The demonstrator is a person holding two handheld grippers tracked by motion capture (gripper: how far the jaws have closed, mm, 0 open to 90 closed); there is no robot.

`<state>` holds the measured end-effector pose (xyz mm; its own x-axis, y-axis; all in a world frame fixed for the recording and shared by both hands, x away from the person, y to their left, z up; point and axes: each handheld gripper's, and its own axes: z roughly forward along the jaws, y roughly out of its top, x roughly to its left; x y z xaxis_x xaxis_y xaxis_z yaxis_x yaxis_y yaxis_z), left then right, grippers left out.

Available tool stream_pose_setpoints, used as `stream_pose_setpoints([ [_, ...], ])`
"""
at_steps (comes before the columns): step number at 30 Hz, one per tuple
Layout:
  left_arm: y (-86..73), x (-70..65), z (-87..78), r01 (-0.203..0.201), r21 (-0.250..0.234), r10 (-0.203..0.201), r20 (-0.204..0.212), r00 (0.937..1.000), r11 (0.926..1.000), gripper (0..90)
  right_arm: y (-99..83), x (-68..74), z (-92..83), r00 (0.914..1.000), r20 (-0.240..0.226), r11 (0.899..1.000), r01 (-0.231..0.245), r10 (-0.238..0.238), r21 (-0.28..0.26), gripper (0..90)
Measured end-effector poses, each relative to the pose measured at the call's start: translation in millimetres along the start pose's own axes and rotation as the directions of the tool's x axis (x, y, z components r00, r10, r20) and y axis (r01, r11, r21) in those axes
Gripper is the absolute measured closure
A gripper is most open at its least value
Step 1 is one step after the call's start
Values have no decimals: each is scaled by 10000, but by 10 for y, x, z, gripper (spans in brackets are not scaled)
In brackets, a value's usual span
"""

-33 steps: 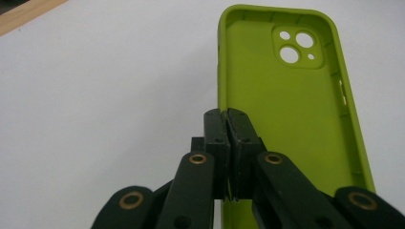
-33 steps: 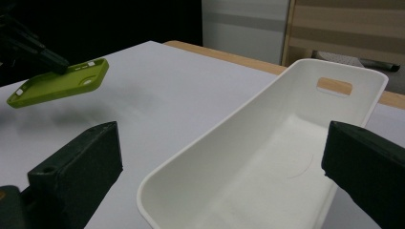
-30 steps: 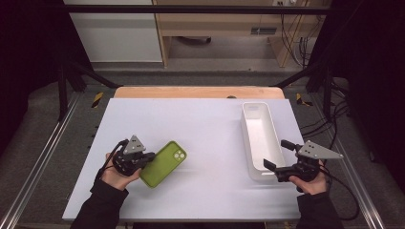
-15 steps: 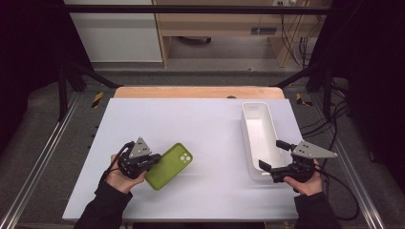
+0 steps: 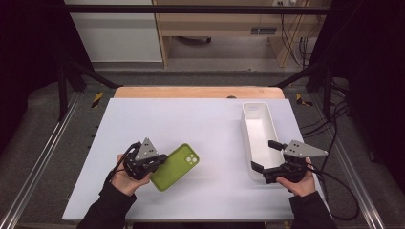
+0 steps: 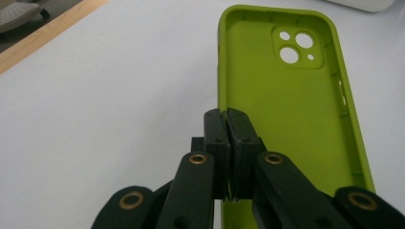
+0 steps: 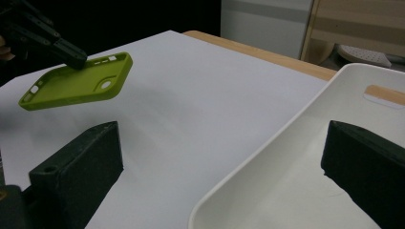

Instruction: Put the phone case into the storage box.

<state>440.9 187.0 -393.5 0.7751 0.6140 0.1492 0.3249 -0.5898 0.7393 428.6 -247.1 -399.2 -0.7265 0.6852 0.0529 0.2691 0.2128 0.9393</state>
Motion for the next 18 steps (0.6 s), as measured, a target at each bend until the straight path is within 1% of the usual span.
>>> stream_pose_setpoints([
  [6, 72, -36, 20, -189, -56, 189, 5, 9998, 9998, 881, 50, 61, 46, 9998, -184, 9999, 92, -90, 61, 11],
  [12, 116, -58, 34, -277, -145, 279, 86, 9996, 9995, 881, 106, 112, 87, 9996, -266, 9998, 121, -116, 173, 11],
  [18, 171, -90, 77, -612, -112, 613, 102, 9981, 9981, 881, 177, 169, 156, 9988, -437, 9994, 248, -237, 235, 11],
])
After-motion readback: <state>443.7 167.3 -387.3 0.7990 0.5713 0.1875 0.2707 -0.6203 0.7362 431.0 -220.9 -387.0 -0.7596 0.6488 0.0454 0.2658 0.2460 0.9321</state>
